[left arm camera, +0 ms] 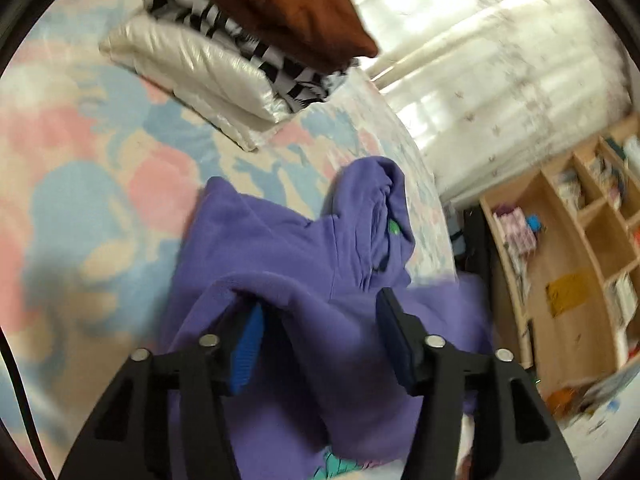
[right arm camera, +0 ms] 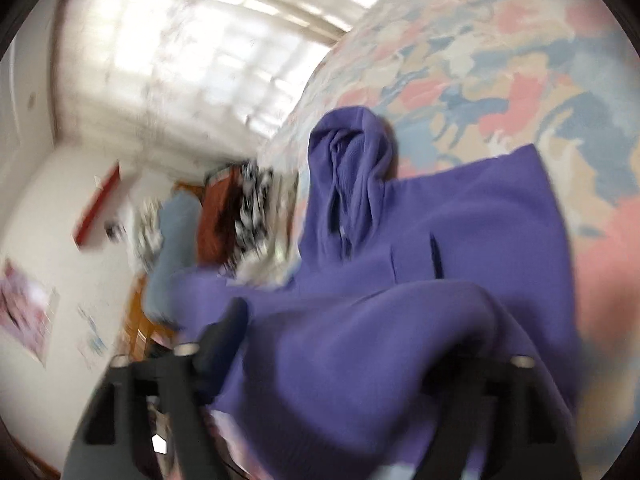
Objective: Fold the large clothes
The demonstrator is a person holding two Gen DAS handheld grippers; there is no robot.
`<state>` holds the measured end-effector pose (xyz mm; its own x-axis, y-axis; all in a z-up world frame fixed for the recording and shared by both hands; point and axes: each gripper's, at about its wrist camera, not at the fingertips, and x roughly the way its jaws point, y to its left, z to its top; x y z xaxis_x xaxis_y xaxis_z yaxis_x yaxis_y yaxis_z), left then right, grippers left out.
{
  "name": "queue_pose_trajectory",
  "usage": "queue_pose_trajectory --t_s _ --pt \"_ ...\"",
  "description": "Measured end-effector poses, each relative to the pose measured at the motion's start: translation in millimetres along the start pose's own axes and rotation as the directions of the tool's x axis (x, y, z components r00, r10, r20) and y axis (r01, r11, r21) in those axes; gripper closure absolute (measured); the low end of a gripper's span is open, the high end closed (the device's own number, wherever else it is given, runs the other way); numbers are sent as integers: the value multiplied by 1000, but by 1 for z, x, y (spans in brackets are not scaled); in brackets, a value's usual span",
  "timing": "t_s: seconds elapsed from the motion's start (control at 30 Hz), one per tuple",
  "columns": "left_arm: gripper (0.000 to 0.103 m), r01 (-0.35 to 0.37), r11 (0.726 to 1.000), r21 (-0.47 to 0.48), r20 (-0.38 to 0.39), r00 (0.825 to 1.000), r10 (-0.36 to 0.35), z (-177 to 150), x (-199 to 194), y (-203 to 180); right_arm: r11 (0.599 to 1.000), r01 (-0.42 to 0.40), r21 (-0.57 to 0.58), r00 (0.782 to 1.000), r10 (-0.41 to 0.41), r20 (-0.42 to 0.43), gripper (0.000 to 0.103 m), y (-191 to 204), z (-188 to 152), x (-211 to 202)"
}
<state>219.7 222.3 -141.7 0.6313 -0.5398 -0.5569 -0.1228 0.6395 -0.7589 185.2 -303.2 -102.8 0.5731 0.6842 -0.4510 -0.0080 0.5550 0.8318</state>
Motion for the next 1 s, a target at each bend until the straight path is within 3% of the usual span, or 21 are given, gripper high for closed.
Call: queue_pose_trajectory --t_s 0.07,0.17,0.27,0.4,0.53,0.73,0.83,0.9,0.93,0.97,1.0 --pt "40 -47 999 7 35 998 47 9 10 2 993 -83 84 997 83 9 22 -16 16 13" --pt "39 -103 994 47 43 994 101 20 23 6 992 -85 88 996 82 41 22 -23 27 19" --pt "39 -174 976 128 44 984 170 29 34 7 999 -9 36 999 8 47 22 -23 35 22" --pt "38 -253 910 328 16 965 263 33 55 0 972 199 -128 979 -191 75 22 -22 42 24" --pt "37 -308 805 506 8 935 353 32 82 -13 863 389 -323 921 -379 96 22 -22 46 44" --pt "37 -345 658 670 47 904 426 33 116 -40 763 464 -450 871 -486 72 22 -28 49 81" --pt "37 -378 552 743 91 875 476 28 138 -53 672 520 -527 825 -556 104 24 -22 45 101" --pt "39 -398 454 797 135 851 508 19 153 -61 596 560 -575 784 -605 137 35 -21 41 116" --pt "53 -400 419 815 151 844 514 15 157 -65 566 575 -590 766 -625 147 48 -20 39 122" --pt "76 -397 385 833 158 838 522 11 162 -68 550 581 -600 758 -635 151 62 -19 39 125" --pt "85 -409 343 845 181 823 538 7 167 -72 538 591 -601 749 -643 162 71 -18 39 125"
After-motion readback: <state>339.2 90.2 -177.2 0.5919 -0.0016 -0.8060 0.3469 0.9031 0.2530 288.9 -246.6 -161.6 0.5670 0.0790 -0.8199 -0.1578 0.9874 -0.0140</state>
